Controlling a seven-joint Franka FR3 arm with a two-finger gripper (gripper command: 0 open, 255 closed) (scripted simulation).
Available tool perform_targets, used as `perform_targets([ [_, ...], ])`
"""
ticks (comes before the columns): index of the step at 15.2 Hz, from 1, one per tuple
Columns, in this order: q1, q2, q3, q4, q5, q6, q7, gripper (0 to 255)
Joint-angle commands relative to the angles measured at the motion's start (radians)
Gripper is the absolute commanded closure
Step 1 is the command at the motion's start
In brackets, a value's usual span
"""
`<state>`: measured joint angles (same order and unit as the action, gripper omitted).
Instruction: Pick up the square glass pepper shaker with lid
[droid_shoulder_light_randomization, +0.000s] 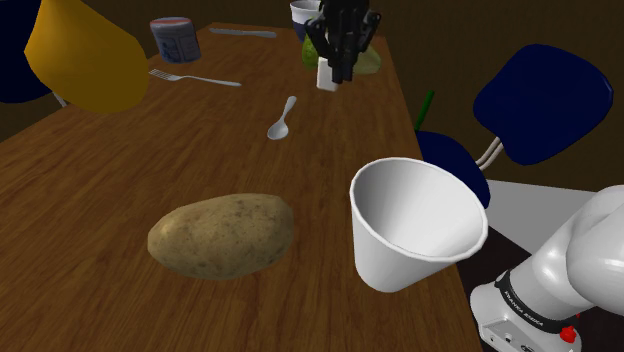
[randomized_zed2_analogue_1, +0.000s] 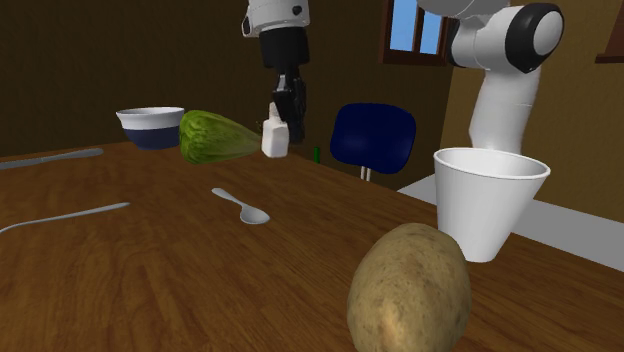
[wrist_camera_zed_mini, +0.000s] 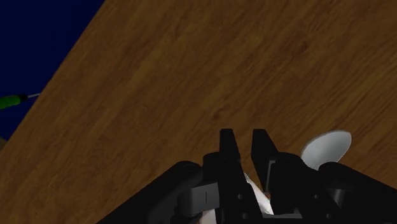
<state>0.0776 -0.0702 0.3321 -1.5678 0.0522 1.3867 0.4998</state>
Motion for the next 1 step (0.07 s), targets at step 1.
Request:
perform_targets([
  [1, 0.0, 0.003, 0.0, 0.012, -0.001, -0.01, 0.0, 255],
])
